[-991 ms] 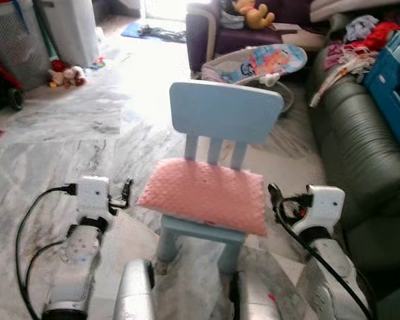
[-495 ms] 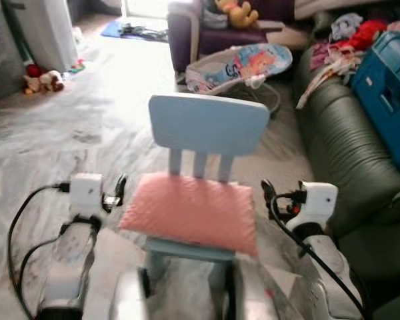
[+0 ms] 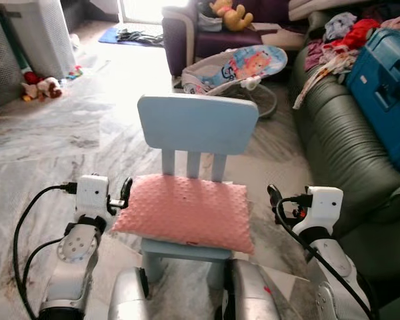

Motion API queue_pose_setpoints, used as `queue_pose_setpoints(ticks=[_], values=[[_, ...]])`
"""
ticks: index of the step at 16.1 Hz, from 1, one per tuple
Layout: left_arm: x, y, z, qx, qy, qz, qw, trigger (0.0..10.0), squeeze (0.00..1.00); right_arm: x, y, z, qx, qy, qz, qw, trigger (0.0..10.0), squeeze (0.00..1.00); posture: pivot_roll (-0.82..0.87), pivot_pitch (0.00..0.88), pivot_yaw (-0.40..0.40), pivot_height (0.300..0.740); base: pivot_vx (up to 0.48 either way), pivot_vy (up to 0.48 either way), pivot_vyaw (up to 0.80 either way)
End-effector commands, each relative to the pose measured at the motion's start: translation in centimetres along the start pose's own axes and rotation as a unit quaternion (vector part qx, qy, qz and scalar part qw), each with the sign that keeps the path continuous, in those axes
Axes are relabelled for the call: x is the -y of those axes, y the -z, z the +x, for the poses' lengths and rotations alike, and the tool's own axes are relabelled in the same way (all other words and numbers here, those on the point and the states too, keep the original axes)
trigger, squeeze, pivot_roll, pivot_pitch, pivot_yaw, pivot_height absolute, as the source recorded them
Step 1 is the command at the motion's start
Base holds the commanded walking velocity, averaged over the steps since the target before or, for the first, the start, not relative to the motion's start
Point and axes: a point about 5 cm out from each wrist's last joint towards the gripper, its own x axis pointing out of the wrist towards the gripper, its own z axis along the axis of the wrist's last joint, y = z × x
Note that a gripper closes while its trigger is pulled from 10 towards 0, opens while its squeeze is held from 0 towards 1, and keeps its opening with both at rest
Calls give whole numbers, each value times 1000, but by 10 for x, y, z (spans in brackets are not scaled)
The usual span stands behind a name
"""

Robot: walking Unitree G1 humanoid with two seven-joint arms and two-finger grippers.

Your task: Move the pillow to the sofa

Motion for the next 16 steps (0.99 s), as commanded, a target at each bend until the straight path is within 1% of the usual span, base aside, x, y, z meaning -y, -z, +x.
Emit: queue_pose_setpoints(ticks=[1,4,6,9,11,12,14,16], values=[[-5,4,2,-15,5,10,1000,10000,0,0,-6,3,4,-4,9,1000,10000,0,-30,0,-42,557,0,0,0],[-14,8,4,-24,10,23,999,10000,0,-4,-8,8,4,-13,13,1000,10000,0,-23,0,-47,522,0,0,0],[-17,6,5,-21,2,28,999,10000,0,-5,-6,10,-4,-22,15,1000,10000,0,-19,0,-50,512,0,0,0],[-26,3,8,-15,-27,39,999,10000,0,-8,-7,15,-18,-46,27,998,10000,0,-13,0,-57,507,0,0,0],[-25,-1,9,-4,-32,35,999,10000,0,-11,-9,21,-16,-59,26,998,10000,0,-6,0,-65,507,0,0,0],[-23,-3,9,3,-31,38,999,10000,0,-11,-7,25,-24,-58,35,997,10000,0,2,0,-72,507,0,0,0],[-22,-4,9,6,-30,38,999,10000,0,-12,-7,26,-26,-61,35,997,10000,0,4,0,-73,492,0,0,0],[-22,-4,9,6,-30,38,999,10000,0,-12,-7,26,-26,-61,35,997,10000,0,4,0,-73,492,0,0,0]])
